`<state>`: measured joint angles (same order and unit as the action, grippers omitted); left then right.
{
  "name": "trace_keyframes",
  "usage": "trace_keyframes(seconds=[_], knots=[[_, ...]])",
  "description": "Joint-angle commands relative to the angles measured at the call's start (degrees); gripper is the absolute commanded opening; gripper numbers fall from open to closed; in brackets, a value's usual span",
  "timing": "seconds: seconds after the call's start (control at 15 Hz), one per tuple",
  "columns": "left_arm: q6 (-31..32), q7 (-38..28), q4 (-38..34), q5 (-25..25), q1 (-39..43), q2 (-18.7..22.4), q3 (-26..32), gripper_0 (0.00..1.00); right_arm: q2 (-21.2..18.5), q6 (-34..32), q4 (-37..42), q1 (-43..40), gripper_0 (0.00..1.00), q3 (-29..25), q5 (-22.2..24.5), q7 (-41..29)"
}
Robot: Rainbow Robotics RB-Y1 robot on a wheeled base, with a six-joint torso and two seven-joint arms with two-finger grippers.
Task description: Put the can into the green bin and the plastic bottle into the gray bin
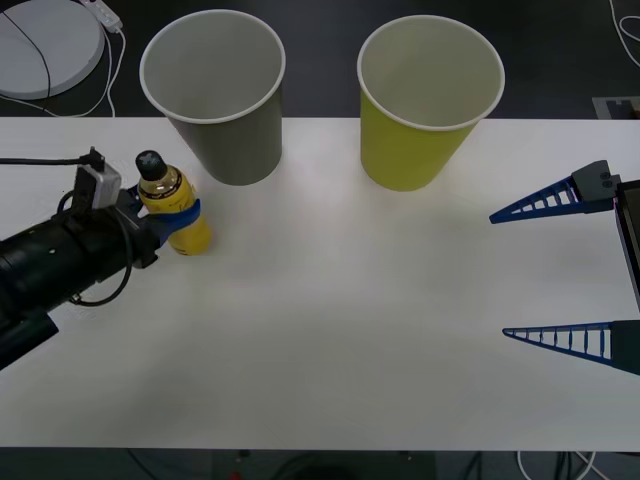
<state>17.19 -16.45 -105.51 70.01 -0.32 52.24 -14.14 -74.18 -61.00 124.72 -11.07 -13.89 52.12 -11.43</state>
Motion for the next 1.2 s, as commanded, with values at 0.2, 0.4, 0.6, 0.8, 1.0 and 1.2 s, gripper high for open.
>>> trace_keyframes(seconds=[0.2, 0.4, 0.6, 0.8, 1.0, 1.2], knots=[[0.04, -11.85, -2.5, 7.42, 0.14, 4.8, 0.34, 0.0, 0.0, 0.0, 0.0, 0.0, 1.0, 0.0, 0.0, 0.0], [0.04, -17.39, -3.38, 9.97, 0.14, 8.67, 0.34, 0.0, 0.0, 0.0, 0.0, 0.0, 1.0, 0.0, 0.0, 0.0], [0.04, -20.29, -4.08, 9.97, 0.14, 13.07, 0.43, 0.0, 0.0, 0.0, 0.0, 0.0, 1.0, 0.0, 0.0, 0.0], [0.04, -20.91, -4.35, 7.07, 0.14, 16.41, 0.43, 0.0, 0.0, 0.0, 0.0, 0.0, 1.0, 0.0, 0.0, 0.0], [3.82, -21.78, -4.61, 4.43, 0.14, 18.51, 3.06, 0.0, 0.0, 0.0, 0.0, 0.0, 1.0, 0.0, 0.0, 0.0], [13.31, -23.63, -4.44, 4.26, 2.61, 19.39, 11.68, 0.0, 0.0, 0.0, 0.0, 0.0, 1.0, 0.0, 0.0, 0.0]])
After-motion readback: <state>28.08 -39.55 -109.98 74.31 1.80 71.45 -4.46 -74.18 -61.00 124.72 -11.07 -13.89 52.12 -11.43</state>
